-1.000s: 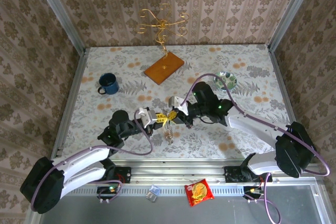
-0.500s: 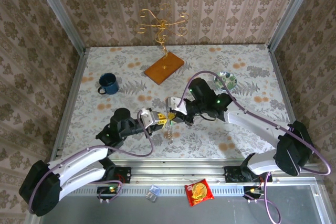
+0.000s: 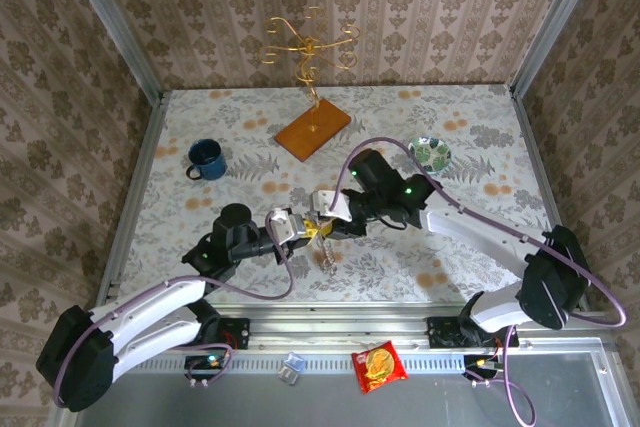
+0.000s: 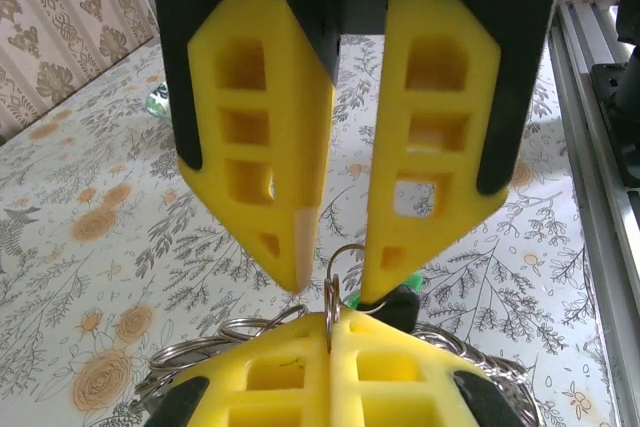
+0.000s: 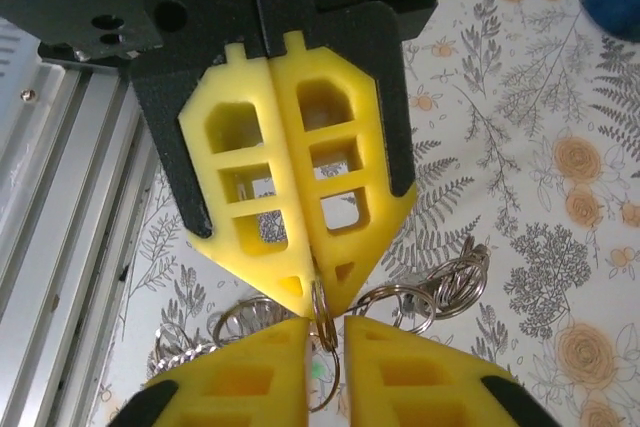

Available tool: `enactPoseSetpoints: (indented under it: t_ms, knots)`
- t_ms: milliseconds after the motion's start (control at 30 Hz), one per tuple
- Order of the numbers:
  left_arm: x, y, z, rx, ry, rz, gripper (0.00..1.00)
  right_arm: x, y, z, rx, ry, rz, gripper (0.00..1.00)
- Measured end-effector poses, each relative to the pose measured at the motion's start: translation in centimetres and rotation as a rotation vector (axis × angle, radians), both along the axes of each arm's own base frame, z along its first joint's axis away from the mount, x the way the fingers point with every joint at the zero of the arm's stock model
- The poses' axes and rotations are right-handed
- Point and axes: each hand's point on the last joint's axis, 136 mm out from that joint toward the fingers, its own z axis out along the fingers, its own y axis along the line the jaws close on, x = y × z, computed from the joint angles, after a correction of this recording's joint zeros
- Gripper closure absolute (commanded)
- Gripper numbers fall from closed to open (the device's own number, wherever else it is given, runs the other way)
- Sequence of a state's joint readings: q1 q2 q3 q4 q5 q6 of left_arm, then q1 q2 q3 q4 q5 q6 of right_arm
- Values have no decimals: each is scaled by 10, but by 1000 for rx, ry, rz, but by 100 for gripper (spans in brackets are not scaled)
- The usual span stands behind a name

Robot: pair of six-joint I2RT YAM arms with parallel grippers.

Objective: Put the keys on the keyring

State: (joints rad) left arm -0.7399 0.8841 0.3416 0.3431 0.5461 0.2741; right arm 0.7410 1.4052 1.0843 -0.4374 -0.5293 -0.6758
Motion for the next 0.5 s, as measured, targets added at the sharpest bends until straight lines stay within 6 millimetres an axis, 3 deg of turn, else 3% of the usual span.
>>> enactPoseSetpoints:
  t_ms: [133,500]
  knots:
    - [1,-1,5,-20,-15,1,100,6,-11,3,73,39,-72,67]
    - [1,-1,9,-48,-38,3,100,3,-5,3,143,119,-98,69]
